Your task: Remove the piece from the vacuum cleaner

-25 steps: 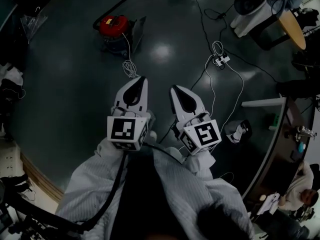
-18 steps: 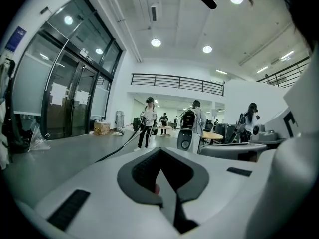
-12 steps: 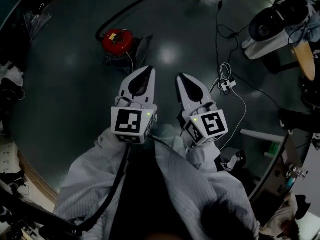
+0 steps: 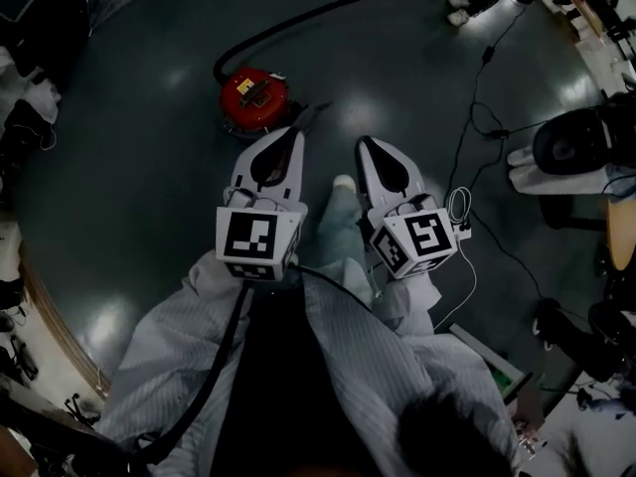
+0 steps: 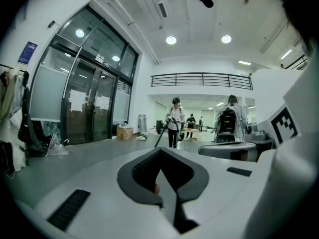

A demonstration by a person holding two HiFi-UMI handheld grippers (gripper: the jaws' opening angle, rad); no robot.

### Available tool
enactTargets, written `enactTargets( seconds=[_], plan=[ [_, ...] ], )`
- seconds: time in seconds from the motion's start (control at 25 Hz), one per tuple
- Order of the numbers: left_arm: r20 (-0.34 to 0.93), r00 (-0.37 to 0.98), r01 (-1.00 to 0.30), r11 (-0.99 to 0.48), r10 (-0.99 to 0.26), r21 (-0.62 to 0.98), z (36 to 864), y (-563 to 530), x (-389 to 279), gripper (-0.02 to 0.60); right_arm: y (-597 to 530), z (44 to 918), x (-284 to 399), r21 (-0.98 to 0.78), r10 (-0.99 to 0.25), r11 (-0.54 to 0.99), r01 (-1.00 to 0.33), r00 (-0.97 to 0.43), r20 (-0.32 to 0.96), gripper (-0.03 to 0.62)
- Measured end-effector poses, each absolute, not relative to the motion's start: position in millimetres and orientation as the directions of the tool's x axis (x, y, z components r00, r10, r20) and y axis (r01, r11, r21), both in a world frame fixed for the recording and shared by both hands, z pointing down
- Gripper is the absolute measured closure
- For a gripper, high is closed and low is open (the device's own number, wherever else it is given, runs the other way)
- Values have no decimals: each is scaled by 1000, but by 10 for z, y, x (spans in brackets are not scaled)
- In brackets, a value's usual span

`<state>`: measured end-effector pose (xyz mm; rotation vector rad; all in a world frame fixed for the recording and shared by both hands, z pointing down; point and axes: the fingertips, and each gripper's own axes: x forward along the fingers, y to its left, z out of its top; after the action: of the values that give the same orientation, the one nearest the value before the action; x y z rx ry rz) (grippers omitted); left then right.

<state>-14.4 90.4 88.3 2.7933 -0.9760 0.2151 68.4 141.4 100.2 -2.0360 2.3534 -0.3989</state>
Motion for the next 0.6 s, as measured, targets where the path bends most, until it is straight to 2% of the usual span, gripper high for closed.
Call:
enactTargets(
  seconds=[0.16, 0.36, 0.6],
  plan=[
    [196, 685, -728, -673, -702, 131, 881, 189, 348, 577, 634, 991, 1153, -182, -931, 281, -942, -314, 185, 592],
    [244, 557, -830, -527, -794, 183, 1053, -410, 725, 577, -82, 1110, 1505, -187, -816, 478, -859, -512, 269, 592],
    [376, 465, -884, -437, -801, 164, 1889, -833, 709, 577, -647, 1934, 1557, -171, -689, 591, -788, -604, 401, 592]
  ],
)
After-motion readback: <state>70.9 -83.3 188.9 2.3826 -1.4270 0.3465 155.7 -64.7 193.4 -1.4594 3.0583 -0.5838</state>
